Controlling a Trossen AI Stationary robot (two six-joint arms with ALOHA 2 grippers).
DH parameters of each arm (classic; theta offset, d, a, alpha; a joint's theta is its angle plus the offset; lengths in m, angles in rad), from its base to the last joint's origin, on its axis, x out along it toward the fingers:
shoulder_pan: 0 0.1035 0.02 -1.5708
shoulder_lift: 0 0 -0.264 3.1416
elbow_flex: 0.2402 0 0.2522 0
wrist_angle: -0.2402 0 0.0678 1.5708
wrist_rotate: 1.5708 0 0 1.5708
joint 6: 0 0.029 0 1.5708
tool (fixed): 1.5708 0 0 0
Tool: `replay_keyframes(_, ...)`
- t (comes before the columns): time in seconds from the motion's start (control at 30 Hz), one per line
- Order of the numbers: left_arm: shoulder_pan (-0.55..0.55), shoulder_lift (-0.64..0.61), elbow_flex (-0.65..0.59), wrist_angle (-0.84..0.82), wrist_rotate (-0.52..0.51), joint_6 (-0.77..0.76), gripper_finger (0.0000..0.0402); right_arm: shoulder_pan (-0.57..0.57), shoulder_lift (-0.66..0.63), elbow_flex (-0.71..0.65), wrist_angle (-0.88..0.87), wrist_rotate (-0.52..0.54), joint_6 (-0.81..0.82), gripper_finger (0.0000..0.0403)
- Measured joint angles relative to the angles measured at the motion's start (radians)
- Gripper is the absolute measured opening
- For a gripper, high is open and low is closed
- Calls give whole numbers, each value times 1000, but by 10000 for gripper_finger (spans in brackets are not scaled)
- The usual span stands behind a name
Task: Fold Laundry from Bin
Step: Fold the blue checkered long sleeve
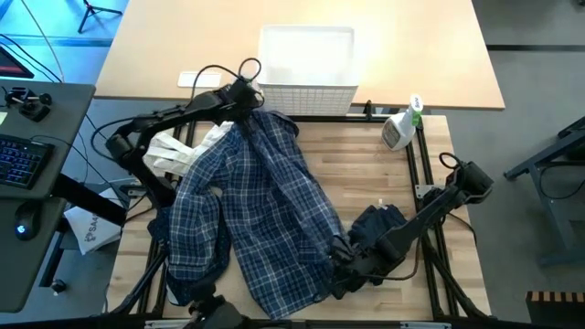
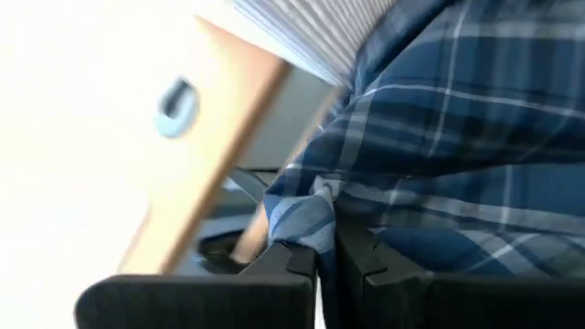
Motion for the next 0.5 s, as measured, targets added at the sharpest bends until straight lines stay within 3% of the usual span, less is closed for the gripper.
replay_keyframes(0.23,61,-51,-19,5,140,1,0,-77,25,1,25,-73,-62,116)
replay_keyframes(0.37,81,-45,-84,-3,151,-24,1,-111,65,1,41,-156,-109,181)
replay_keyframes(0.5,96,-45,-106,-97,227,-66,16,-123,37,1,21,-194,-101,223)
